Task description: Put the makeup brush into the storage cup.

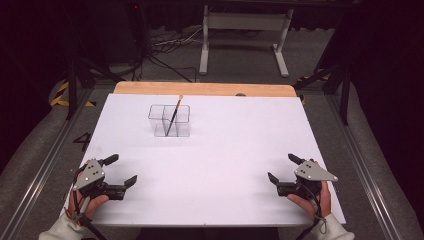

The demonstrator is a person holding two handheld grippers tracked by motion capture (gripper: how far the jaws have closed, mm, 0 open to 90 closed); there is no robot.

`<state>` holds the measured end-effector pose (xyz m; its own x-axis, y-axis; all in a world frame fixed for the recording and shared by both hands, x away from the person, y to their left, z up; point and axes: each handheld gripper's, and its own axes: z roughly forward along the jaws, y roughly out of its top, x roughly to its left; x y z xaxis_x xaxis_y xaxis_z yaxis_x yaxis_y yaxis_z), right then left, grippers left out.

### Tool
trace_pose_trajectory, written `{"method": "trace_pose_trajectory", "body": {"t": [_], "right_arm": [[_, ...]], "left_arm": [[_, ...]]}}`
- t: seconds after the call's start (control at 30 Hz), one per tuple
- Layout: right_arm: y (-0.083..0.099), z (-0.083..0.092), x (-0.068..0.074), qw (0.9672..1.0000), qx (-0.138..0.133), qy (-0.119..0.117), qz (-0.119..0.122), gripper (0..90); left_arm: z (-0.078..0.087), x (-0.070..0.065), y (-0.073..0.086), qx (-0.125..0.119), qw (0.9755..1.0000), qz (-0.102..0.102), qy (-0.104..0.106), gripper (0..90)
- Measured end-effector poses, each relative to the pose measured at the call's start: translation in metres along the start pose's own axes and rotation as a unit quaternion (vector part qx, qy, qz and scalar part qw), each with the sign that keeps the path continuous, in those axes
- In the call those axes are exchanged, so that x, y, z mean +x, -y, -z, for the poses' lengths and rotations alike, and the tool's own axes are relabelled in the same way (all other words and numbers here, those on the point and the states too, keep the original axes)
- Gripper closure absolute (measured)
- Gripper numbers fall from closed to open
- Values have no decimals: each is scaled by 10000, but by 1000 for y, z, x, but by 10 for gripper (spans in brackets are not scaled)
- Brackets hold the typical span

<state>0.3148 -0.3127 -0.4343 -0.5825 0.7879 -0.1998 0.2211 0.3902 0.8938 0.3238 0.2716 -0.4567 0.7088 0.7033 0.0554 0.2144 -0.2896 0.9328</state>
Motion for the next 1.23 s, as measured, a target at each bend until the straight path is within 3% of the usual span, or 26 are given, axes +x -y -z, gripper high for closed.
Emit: {"method": "trace_pose_trajectory", "body": {"t": [0.3,1.23], "right_arm": [[-2,-2,3,10000,47,7,87,77],[0,-4,1,9999,112,1,12,76]], "left_arm": [[1,-2,0,-4,10000,-44,7,48],[-4,0,0,74,10000,-23,34,53]]}}
